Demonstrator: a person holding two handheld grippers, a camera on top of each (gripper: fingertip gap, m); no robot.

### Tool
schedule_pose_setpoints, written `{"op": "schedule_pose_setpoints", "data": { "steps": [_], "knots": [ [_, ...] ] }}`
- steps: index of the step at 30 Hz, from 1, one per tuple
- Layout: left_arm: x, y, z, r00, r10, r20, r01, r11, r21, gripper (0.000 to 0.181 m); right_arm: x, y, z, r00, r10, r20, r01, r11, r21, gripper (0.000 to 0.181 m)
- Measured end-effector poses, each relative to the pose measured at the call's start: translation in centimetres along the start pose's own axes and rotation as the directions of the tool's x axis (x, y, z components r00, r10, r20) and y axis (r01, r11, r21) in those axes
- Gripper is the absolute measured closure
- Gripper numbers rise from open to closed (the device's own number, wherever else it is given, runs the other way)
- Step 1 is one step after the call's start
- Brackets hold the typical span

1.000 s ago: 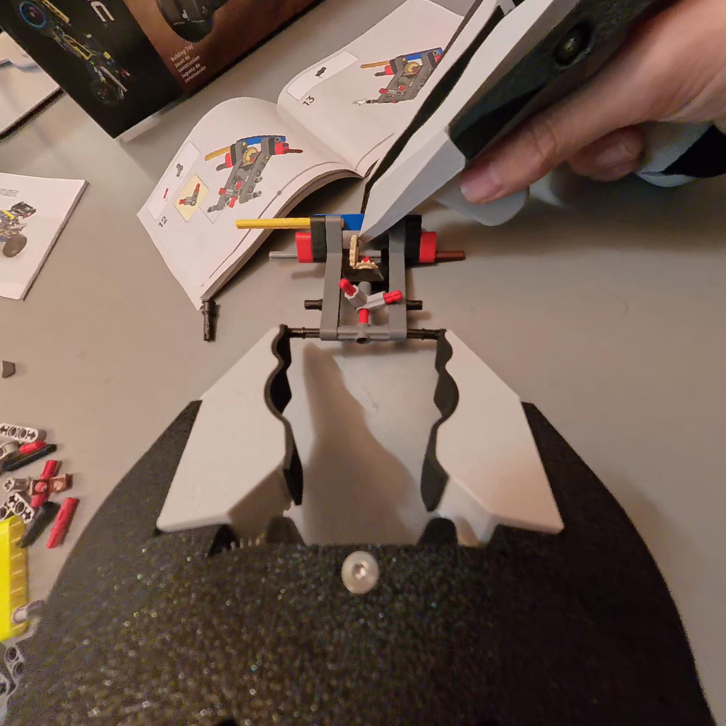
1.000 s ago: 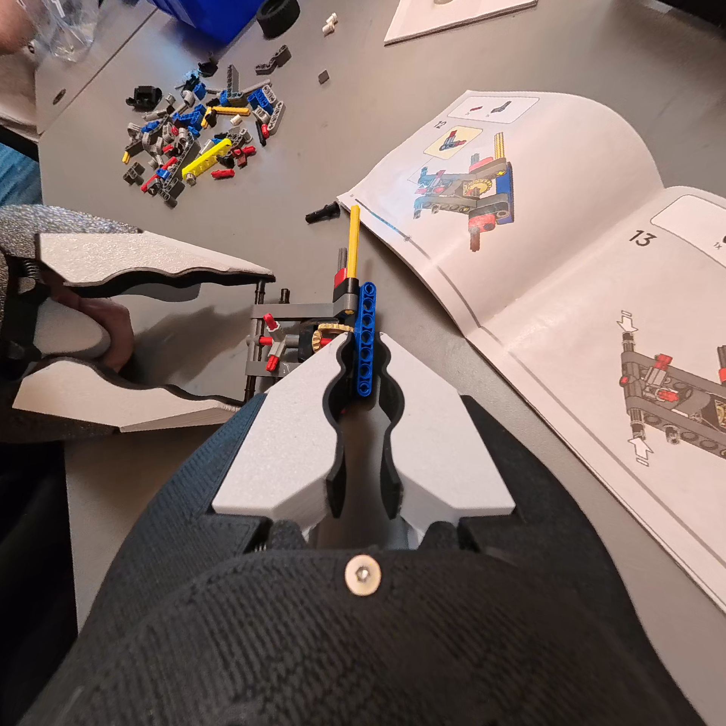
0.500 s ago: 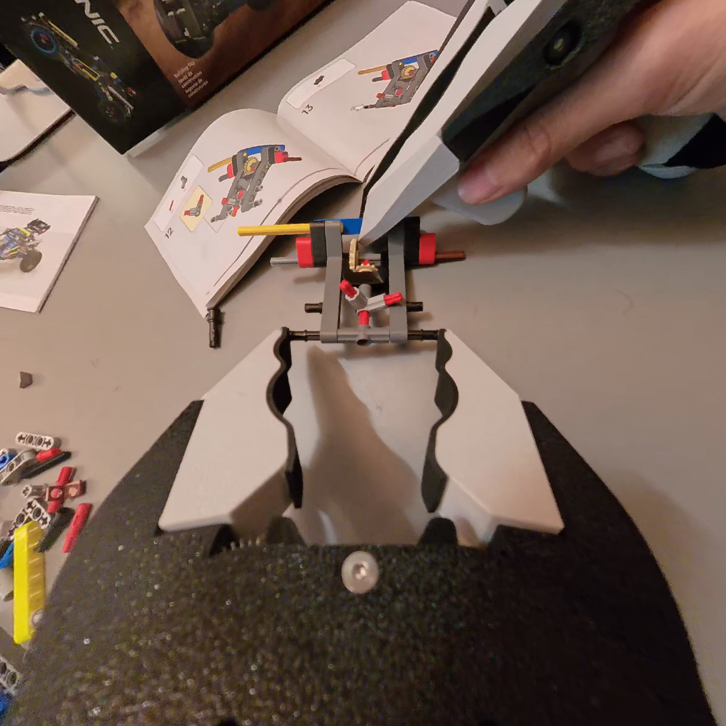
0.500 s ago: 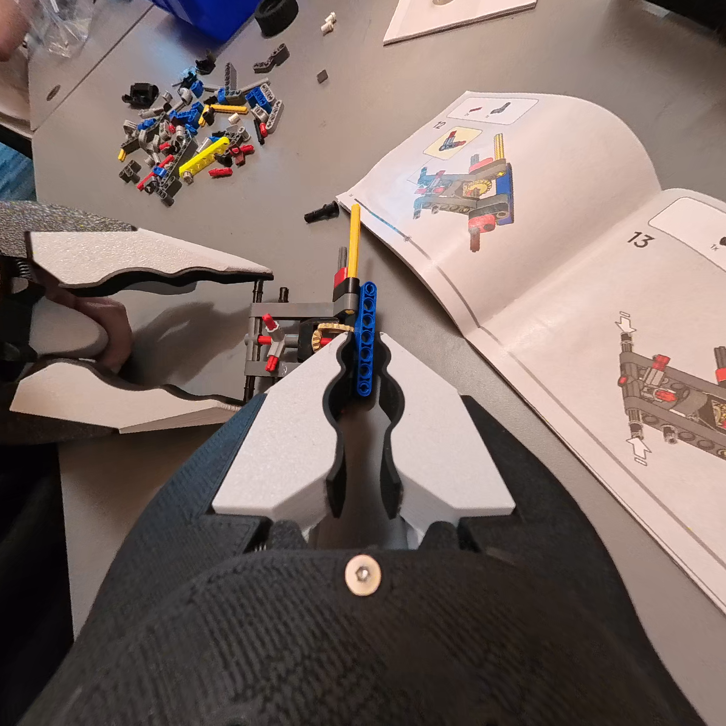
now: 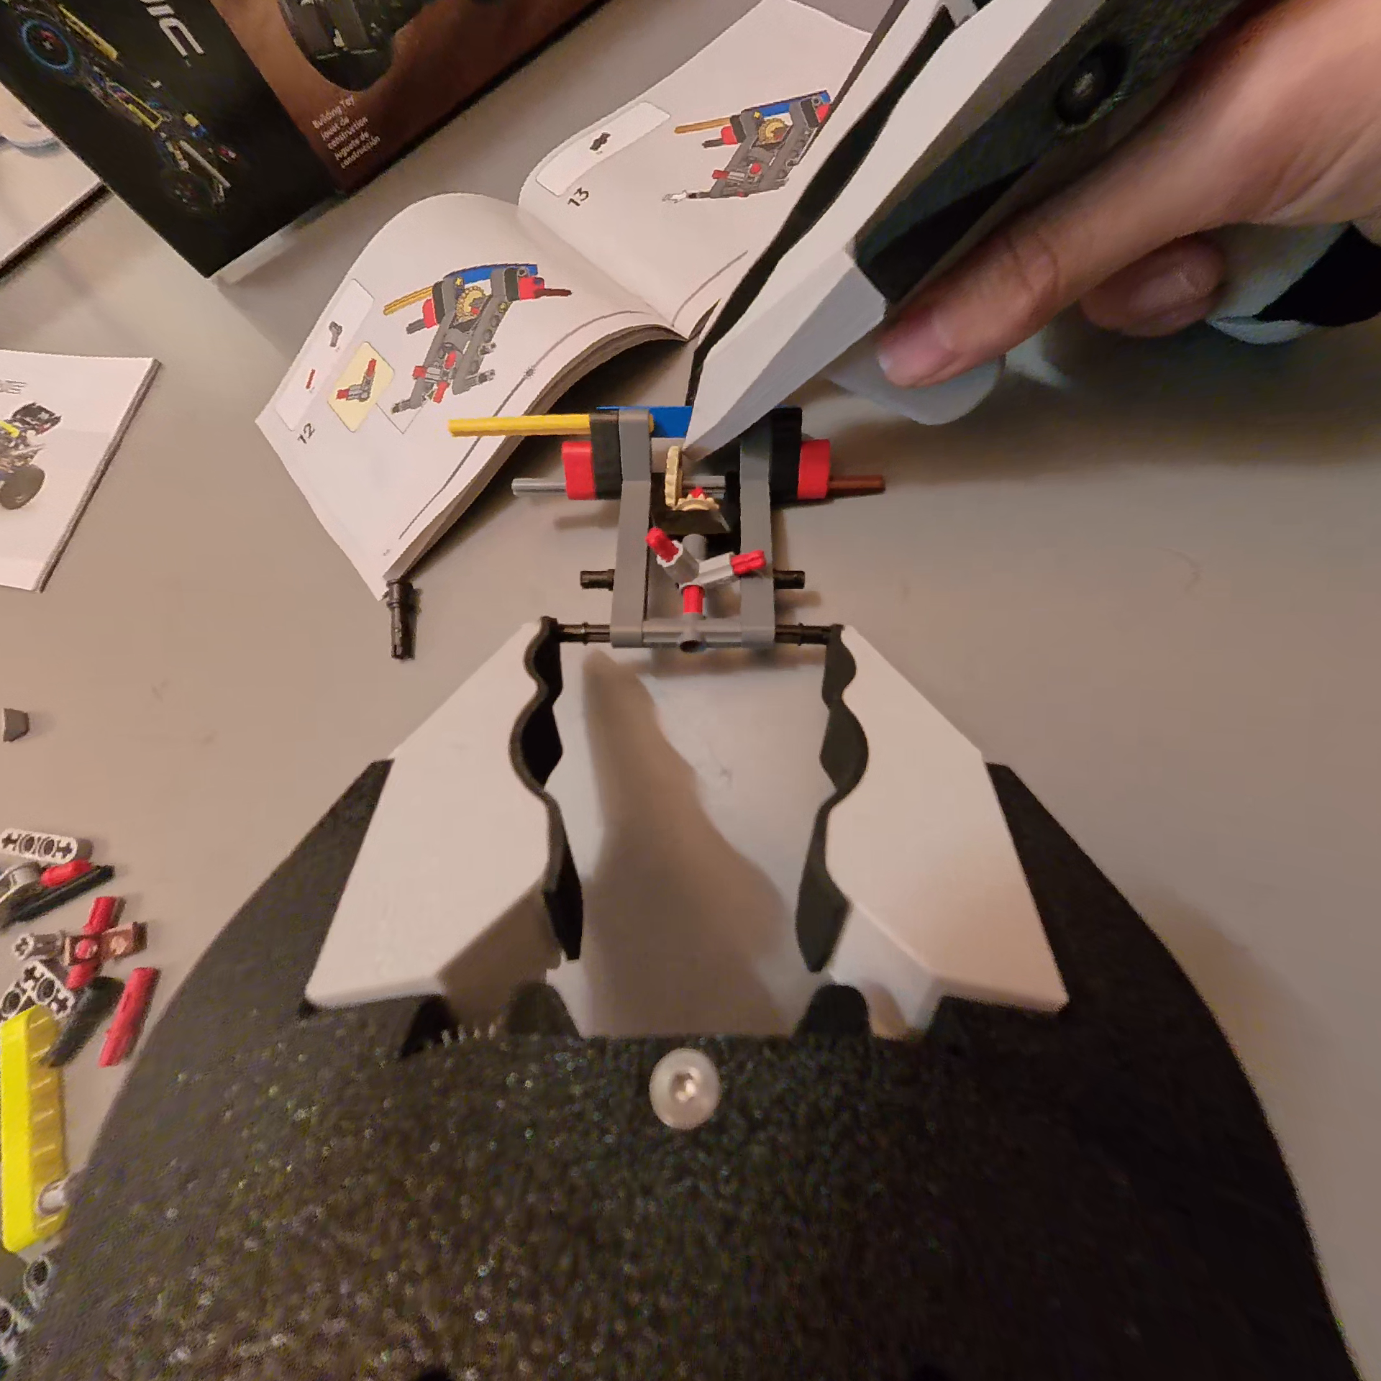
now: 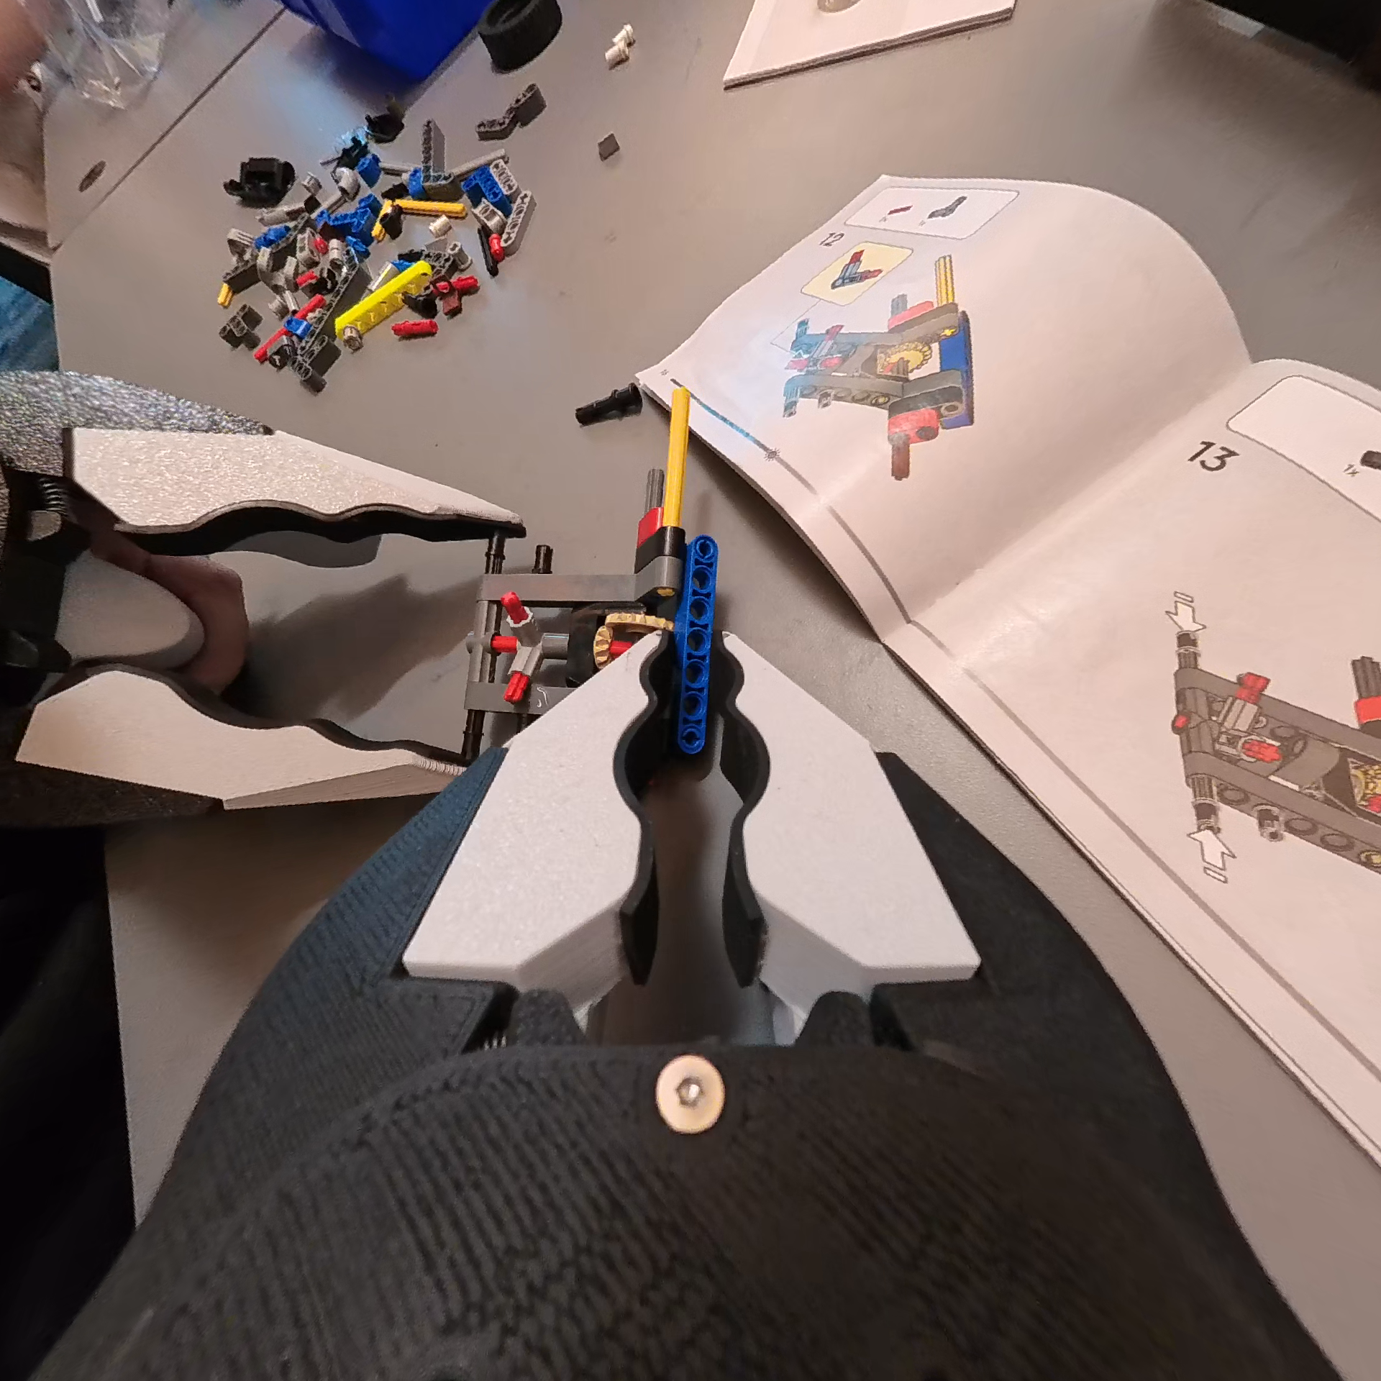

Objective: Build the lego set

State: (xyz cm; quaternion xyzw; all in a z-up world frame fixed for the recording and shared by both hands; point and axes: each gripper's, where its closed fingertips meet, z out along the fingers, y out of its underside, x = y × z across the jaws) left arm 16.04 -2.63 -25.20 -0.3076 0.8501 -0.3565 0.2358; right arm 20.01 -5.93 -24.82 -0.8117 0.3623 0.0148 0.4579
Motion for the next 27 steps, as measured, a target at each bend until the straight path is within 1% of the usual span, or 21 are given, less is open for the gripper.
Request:
{"op": "schedule_pose_setpoints", "data": {
  "steps": [8, 18, 24, 27],
  "knots": [
    [0.02, 0.04, 0.06, 1.000, 0.004, -0.010, -0.004, 1.000, -0.002, 0.116, 0.05, -0.03, -0.03, 1.000, 0.003, -0.006, -0.003, 1.000, 0.004, 0.174],
    [0.21, -0.19, 0.08, 1.000, 0.014, 0.010, -0.014, 1.000, 0.000, 0.115, 0.11, -0.03, -0.03, 1.000, 0.006, -0.007, -0.006, 1.000, 0.004, 0.174],
    [0.60, -0.40, 0.19, 0.999, -0.031, -0.026, 0.031, 1.000, 0.002, 0.106, 0.10, -0.03, -0.03, 1.000, 0.005, -0.007, -0.005, 1.000, 0.004, 0.174],
    [0.57, -0.28, 0.54, 0.998, -0.045, -0.032, 0.045, 0.999, -0.018, 0.107, -0.09, 0.03, 0.02, 1.000, 0.004, 0.006, -0.004, 1.000, -0.001, 0.174]
  ]
}}
